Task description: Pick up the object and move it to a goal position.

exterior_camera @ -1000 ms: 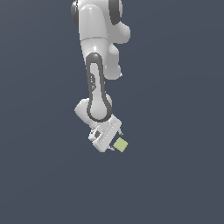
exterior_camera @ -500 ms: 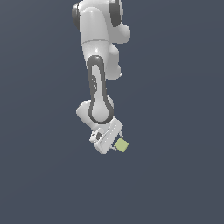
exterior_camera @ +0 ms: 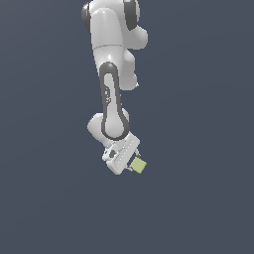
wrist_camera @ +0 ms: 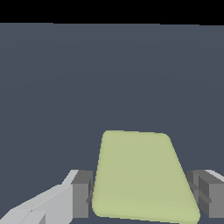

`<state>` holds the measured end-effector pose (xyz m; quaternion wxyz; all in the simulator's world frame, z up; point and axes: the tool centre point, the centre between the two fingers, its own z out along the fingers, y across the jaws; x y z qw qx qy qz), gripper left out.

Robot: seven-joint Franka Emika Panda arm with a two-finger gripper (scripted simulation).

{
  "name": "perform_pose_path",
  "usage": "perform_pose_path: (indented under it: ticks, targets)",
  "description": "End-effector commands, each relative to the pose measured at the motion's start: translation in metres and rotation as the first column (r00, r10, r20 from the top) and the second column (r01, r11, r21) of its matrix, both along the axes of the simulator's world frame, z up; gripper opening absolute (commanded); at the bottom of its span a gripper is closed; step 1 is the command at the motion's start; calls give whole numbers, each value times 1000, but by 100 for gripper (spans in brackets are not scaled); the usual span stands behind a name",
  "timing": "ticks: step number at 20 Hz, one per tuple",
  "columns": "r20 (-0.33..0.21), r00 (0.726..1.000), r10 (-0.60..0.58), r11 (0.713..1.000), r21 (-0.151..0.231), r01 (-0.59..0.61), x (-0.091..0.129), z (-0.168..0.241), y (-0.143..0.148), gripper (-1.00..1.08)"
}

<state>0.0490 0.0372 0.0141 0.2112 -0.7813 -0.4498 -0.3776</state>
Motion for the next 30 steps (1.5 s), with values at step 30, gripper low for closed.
perform_pose_path:
  ticks: [30]
  targets:
    - [-9,1000,4,1000,2,-4,-82,186,-17,-100]
